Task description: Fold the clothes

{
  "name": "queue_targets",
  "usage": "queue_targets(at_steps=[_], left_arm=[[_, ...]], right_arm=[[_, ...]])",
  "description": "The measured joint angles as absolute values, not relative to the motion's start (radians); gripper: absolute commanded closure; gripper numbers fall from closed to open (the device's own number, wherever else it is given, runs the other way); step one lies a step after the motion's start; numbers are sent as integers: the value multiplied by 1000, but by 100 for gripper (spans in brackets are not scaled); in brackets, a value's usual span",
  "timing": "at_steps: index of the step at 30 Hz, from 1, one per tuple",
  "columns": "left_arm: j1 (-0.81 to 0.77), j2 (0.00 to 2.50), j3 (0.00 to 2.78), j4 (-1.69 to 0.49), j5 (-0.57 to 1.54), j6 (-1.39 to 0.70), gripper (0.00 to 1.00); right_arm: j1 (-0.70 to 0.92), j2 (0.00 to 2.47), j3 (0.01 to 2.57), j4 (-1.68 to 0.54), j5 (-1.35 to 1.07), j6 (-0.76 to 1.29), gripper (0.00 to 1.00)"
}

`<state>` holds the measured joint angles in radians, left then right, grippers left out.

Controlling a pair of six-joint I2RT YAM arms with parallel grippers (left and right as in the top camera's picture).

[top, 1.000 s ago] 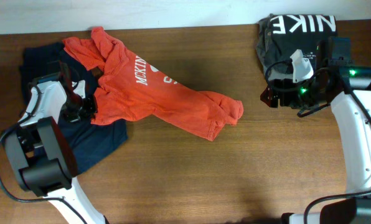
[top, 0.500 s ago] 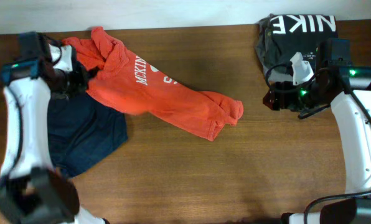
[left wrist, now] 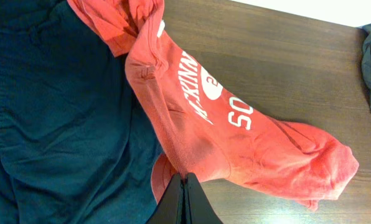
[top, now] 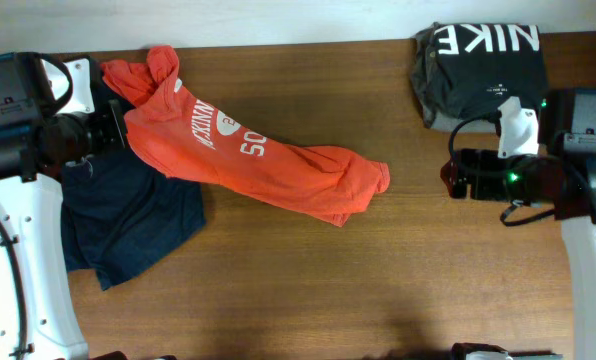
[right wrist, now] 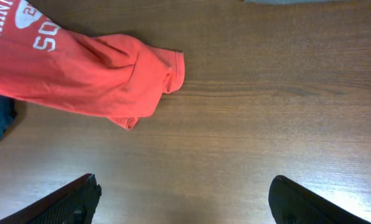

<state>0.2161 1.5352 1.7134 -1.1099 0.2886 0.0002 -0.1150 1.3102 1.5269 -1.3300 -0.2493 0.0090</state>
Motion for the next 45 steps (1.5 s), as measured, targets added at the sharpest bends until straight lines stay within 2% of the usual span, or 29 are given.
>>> queue_targets(at_steps=[9, 13, 17, 18, 19, 24, 26, 28, 29, 30, 37, 45], left_arm=[[216, 1535, 1713, -1153, 289, 0, 99], [216, 1535, 1713, -1167, 289, 0, 99], [216, 1535, 1713, -1170, 289, 0, 99], [216, 1535, 1713, -1172, 289, 0, 99], [216, 1535, 1713, -1169, 289, 0, 99], [216, 1535, 1713, -1163, 288, 0, 99], [216, 1535, 1713, -1163, 288, 0, 99], [216, 1535, 1713, -1163, 287, 0, 99], [216, 1535, 1713, -1163, 287, 0, 99], [216, 1535, 1713, -1162, 286, 0, 99], [216, 1527, 1716, -1147, 279, 0, 99], [216, 1311, 1839, -1148, 263, 0, 99]], right_arm=[[-102, 1333, 1253, -1073, -252, 137, 14], [-19, 1359, 1031, -812, -255, 230, 16], [128, 1456, 928, -586, -252, 317, 18], [132, 1460, 928, -579, -252, 318, 22], [185, 1523, 927, -481, -239, 356, 26], [241, 1690, 927, -377, -214, 447, 43], [241, 1718, 925, -373, -205, 466, 56], [241, 1724, 925, -373, -197, 479, 79], [240, 1724, 925, -371, -195, 473, 83], [241, 1724, 925, -370, -189, 480, 93], [205, 1610, 1021, -611, -180, 466, 96], [-23, 1281, 1499, -1124, -176, 302, 96]])
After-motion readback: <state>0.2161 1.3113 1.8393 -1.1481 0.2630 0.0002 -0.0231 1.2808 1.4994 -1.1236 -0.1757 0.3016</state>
